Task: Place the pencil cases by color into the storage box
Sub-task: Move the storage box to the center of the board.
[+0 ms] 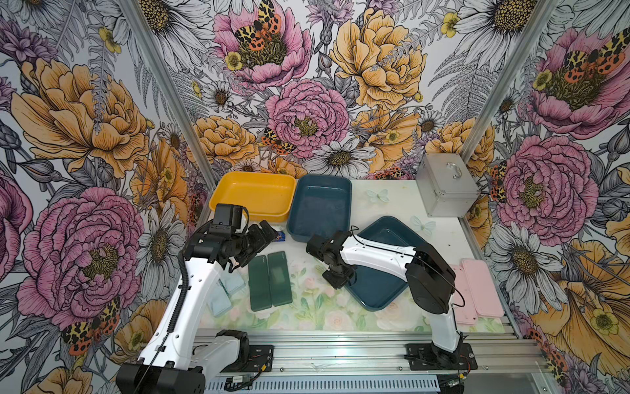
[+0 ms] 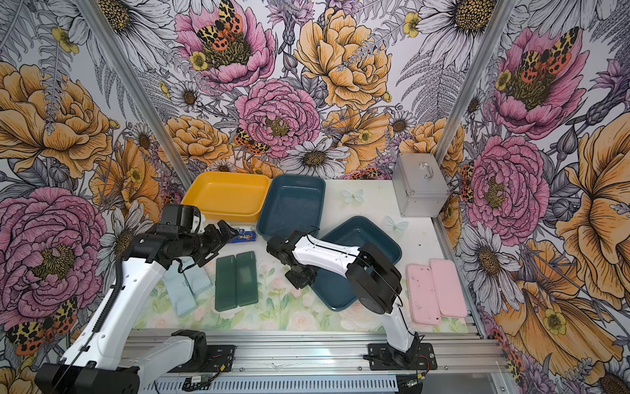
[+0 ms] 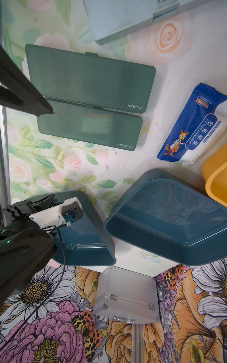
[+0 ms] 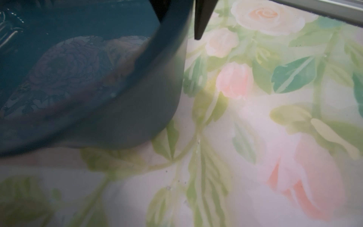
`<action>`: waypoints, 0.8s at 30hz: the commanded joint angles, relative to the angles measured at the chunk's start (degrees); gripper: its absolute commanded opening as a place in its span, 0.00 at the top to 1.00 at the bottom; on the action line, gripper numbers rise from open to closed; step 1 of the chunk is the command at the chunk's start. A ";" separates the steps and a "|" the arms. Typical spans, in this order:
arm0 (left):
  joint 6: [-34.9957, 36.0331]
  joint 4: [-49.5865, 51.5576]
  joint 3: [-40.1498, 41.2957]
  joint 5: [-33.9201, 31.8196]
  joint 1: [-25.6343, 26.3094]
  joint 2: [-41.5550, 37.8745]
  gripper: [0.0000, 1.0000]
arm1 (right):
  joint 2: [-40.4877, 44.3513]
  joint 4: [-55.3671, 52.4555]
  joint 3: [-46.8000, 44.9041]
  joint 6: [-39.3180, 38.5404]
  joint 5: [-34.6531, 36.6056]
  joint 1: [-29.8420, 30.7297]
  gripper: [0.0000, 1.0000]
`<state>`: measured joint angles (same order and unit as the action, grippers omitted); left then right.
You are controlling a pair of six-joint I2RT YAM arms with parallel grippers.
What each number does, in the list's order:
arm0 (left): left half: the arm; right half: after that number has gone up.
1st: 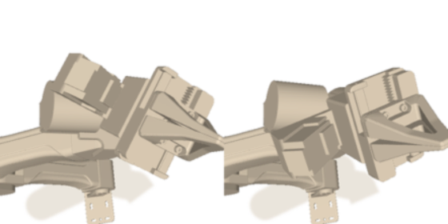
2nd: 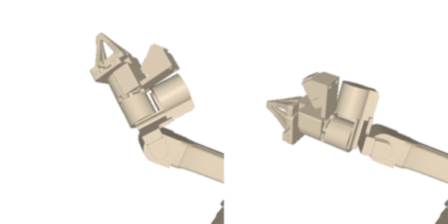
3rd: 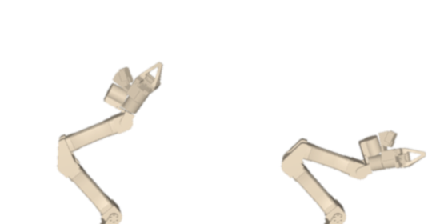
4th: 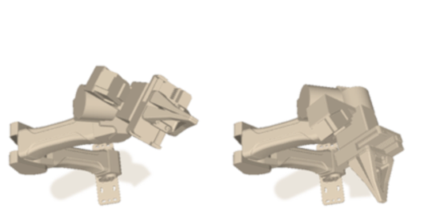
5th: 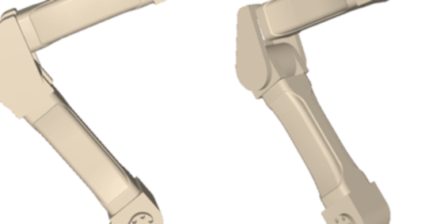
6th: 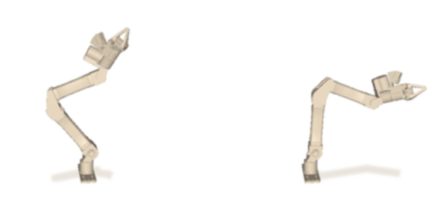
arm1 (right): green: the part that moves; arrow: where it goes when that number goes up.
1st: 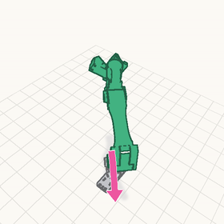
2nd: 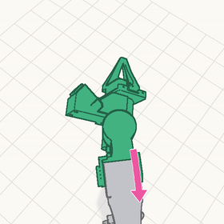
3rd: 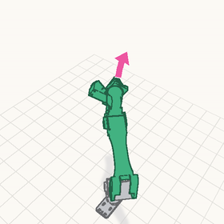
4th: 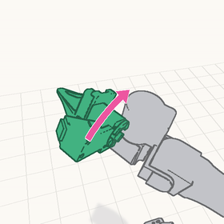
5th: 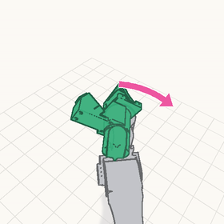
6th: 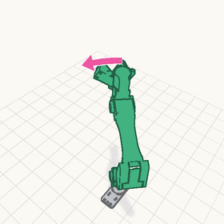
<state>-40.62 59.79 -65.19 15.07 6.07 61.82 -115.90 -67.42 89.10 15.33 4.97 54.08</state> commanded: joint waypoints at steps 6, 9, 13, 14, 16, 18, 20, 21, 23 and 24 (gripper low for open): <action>-1.14 -0.35 0.68 0.82 -2.08 0.34 0.01 | 8.52 0.62 -8.37 -0.89 1.97 0.84 0.80; -1.38 -0.81 0.31 0.64 -2.60 0.90 0.01 | 11.53 0.20 -11.80 -0.83 1.61 1.15 0.80; -1.99 -1.69 0.32 0.66 -3.21 1.58 0.01 | 15.39 0.10 -16.07 -0.39 1.86 1.53 0.79; -2.16 -1.88 0.41 0.72 -3.33 1.75 0.01 | 16.03 0.09 -16.92 -0.39 1.96 1.47 0.79; -2.49 -2.37 0.68 0.67 -3.56 1.90 0.01 | 17.50 0.09 -18.65 -0.69 2.55 1.51 0.79; -2.86 -2.85 1.01 0.59 -3.64 2.07 0.01 | 18.22 0.02 -19.80 -1.92 3.81 1.46 0.79; -3.21 -3.42 1.36 0.56 -3.79 2.23 0.01 | 18.28 -0.29 -20.06 -3.57 5.41 1.51 0.78; -3.47 -3.77 1.57 0.58 -3.82 2.25 0.01 | 17.94 -0.64 -19.77 -4.66 6.29 1.38 0.78; -3.78 -4.23 1.82 0.56 -3.87 2.55 0.01 | 16.91 -1.40 -18.68 -6.86 7.67 1.43 0.78; -4.00 -4.44 1.92 0.55 -3.84 2.63 0.01 | 16.27 -1.81 -17.88 -7.96 8.24 1.33 0.78</action>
<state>-43.62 57.39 -64.18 15.07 3.07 63.99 -98.74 -68.27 69.47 11.05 9.30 55.33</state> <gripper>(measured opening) 0.988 0.222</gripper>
